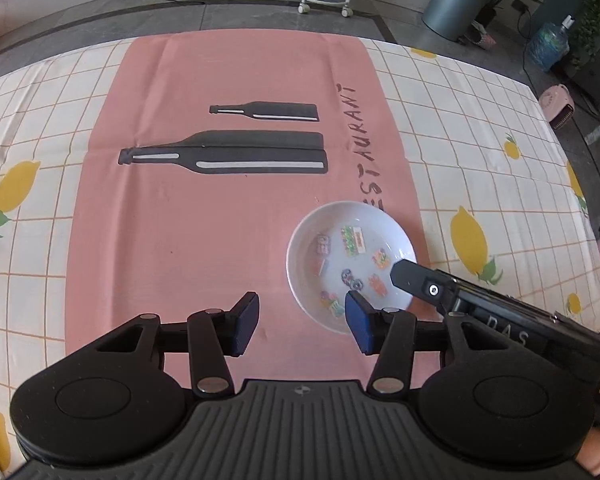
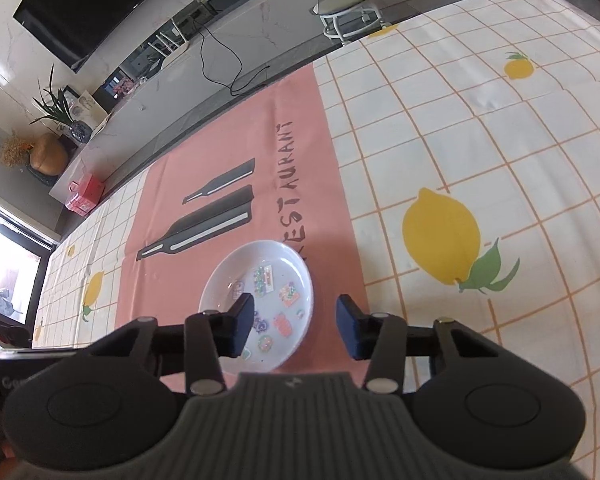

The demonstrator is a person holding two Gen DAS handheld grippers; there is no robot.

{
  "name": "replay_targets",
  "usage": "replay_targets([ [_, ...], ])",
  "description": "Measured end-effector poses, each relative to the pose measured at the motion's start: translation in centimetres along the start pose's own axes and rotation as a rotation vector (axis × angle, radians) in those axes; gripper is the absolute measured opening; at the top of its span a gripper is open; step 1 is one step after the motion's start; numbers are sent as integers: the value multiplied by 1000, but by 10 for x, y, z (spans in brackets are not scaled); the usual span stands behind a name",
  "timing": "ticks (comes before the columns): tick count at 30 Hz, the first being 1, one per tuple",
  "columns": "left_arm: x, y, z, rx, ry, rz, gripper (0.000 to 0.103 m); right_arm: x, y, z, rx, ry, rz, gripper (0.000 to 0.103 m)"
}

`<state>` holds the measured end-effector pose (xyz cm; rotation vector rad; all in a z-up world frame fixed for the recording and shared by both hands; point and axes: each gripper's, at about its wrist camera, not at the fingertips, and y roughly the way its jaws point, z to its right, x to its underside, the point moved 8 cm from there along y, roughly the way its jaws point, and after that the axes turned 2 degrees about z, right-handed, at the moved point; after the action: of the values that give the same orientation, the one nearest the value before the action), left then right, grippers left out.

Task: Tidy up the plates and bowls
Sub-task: 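Move both grippers to the rim of the small white sticker dish, then close both grippers on the sticker dish rim, then carry the sticker dish and lower it onto the Fruity plate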

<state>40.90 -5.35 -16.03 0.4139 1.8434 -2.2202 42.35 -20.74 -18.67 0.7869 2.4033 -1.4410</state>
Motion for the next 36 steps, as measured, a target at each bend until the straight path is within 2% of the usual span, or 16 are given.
replay_targets([
  [1, -1, 4, 0, -9, -6, 0, 58, 1, 2, 1, 4, -1, 0, 44],
  [3, -1, 11, 1, -6, -19, -7, 54, 4, 4, 0, 6, -16, -4, 35],
  [6, 1, 22, 1, -26, -14, -11, 41, 8, 9, -2, 12, -47, -8, 31],
  [7, 3, 25, 1, -36, -12, -17, 32, 10, 11, -3, 16, -55, -9, 29],
  [8, 5, 27, 2, -43, -5, -24, 22, 10, 12, -4, 18, -68, -5, 21],
  [11, 5, 29, 1, -64, -18, -2, 18, 12, 16, -5, 18, -107, -10, 7],
  [12, 5, 29, 0, -69, -30, 7, 16, 12, 17, -5, 17, -108, -7, 7],
  [20, 4, 26, -1, -88, -57, 19, 9, 12, 15, -2, -2, -80, -11, 5],
  [22, 4, 19, 2, -98, -23, 36, 9, 11, 11, -3, -6, -74, -5, 3],
  [27, 10, -14, 12, -105, 55, 85, 9, 9, -10, -8, -37, -50, 18, 2],
  [32, 24, -55, 13, -69, 27, 102, 7, 16, -47, -20, -113, -40, 43, 2],
  [36, 48, -85, 15, -37, 17, 92, 7, 36, -77, -23, -143, 5, 18, 2],
])
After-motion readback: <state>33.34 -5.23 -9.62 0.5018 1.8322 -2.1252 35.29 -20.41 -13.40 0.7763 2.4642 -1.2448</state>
